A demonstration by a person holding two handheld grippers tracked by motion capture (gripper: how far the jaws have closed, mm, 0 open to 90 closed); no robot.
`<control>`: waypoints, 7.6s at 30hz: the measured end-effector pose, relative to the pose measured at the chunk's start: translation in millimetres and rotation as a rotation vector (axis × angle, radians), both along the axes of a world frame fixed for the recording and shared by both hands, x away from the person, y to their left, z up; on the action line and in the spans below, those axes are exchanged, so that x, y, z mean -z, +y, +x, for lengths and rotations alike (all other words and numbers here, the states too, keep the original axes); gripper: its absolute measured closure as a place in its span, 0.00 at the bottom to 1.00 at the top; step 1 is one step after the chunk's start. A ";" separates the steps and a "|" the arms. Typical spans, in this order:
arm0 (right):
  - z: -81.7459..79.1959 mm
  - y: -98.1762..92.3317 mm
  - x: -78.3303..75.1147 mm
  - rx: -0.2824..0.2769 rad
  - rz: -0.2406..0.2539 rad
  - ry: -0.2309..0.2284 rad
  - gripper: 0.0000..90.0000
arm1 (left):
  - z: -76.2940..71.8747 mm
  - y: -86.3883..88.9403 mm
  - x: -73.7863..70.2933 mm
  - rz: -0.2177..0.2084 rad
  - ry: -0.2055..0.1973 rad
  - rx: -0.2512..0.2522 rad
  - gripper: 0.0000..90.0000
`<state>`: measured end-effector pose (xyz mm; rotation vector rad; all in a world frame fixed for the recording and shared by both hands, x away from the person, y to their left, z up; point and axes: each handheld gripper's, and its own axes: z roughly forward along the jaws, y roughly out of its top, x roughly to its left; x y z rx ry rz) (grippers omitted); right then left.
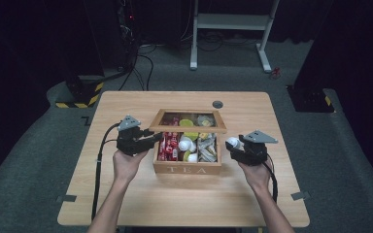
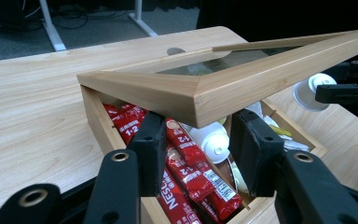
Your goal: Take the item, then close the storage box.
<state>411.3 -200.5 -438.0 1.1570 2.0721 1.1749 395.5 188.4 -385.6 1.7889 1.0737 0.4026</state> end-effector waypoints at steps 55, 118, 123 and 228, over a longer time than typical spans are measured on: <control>27.7 -43.7 66.7 0.160 0.011 0.158 0.43 | -1.2 0.2 0.1 0.001 -0.005 0.005 0.63; -14.9 -84.9 66.5 0.214 0.035 0.148 0.30 | -4.9 -2.7 4.0 0.003 0.004 0.024 0.63; -20.1 -87.7 70.0 0.219 0.007 0.153 0.32 | -7.2 -2.2 5.3 -0.001 0.003 0.018 0.63; -14.1 -83.6 84.4 0.246 -0.105 0.195 0.37 | -47.4 33.4 76.3 0.008 0.010 -0.051 0.36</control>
